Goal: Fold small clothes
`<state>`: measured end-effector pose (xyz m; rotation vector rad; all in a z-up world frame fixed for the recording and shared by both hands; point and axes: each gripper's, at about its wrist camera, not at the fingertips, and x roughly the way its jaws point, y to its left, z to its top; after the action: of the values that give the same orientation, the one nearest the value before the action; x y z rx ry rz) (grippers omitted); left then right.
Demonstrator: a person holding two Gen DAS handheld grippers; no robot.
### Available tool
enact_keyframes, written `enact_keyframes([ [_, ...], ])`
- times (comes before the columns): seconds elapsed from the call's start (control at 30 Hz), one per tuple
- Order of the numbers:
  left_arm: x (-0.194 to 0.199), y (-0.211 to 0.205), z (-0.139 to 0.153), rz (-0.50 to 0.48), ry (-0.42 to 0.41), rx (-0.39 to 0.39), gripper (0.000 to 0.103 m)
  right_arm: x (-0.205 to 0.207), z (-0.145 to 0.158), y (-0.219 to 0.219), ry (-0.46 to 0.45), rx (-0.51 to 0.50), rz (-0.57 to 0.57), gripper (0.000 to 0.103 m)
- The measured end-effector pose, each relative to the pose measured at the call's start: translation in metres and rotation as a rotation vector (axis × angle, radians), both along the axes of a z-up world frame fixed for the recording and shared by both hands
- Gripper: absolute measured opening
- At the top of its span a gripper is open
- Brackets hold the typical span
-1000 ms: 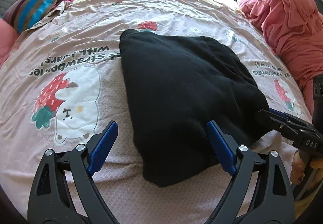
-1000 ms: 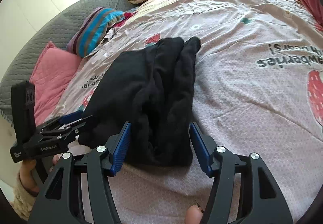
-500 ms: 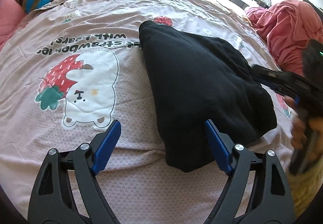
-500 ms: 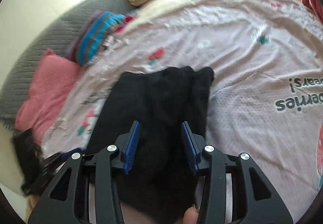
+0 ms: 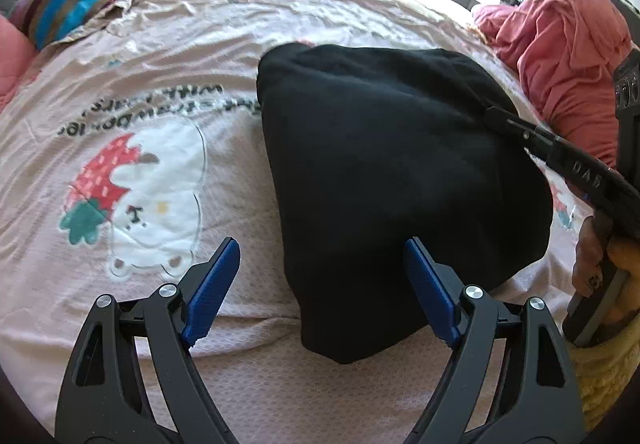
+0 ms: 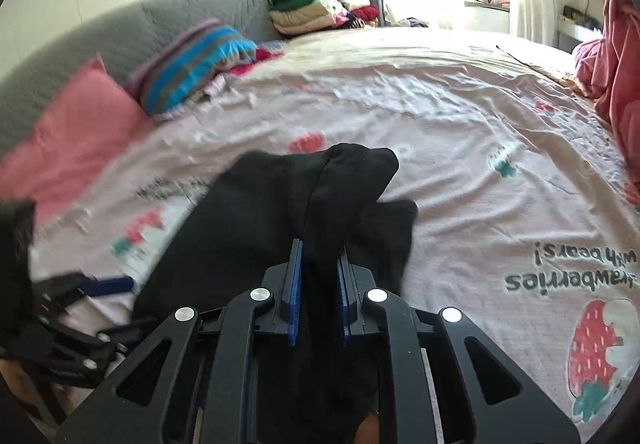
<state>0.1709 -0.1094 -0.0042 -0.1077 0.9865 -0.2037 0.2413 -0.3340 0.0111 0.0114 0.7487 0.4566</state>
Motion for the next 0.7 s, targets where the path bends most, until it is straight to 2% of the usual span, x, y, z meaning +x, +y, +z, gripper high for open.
enact_keyframes([
  [0.07, -0.001, -0.001, -0.006, -0.008, 0.012, -0.006, 0.077, 0.004, -0.019, 0.0, 0.023, -0.047, -0.023, 0.014],
  [0.17, -0.003, -0.001, -0.007, -0.015, 0.013, -0.012, 0.077, 0.006, -0.037, -0.003, 0.051, -0.035, -0.046, 0.017],
  [0.2, -0.003, -0.001, -0.007, -0.019, 0.01, -0.008, 0.077, 0.006, -0.041, -0.005, 0.048, -0.032, -0.065, 0.023],
  [0.23, -0.004, -0.002, -0.007, -0.02, 0.009, -0.004, 0.077, 0.006, -0.042, -0.006, 0.047, -0.031, -0.075, 0.026],
  [0.43, -0.005, -0.002, -0.005, -0.02, -0.001, 0.0, 0.077, -0.009, -0.033, -0.008, 0.016, -0.068, -0.087, 0.036],
  [0.5, -0.008, -0.003, -0.004, -0.022, -0.004, 0.004, 0.077, -0.016, -0.029, -0.008, 0.001, -0.081, -0.098, 0.044],
  [0.6, -0.01, -0.004, -0.003, -0.026, -0.009, 0.005, 0.077, -0.028, -0.021, -0.014, -0.019, -0.069, -0.11, 0.051],
  [0.63, -0.012, -0.004, -0.002, -0.026, -0.011, 0.002, 0.077, -0.031, -0.019, -0.015, -0.024, -0.067, -0.113, 0.054],
  [0.67, -0.012, -0.003, -0.001, -0.026, -0.015, 0.0, 0.077, -0.035, -0.017, -0.016, -0.03, -0.067, -0.118, 0.062],
  [0.7, -0.014, -0.003, 0.0, -0.026, -0.019, -0.001, 0.077, -0.04, -0.014, -0.018, -0.041, -0.068, -0.119, 0.064],
])
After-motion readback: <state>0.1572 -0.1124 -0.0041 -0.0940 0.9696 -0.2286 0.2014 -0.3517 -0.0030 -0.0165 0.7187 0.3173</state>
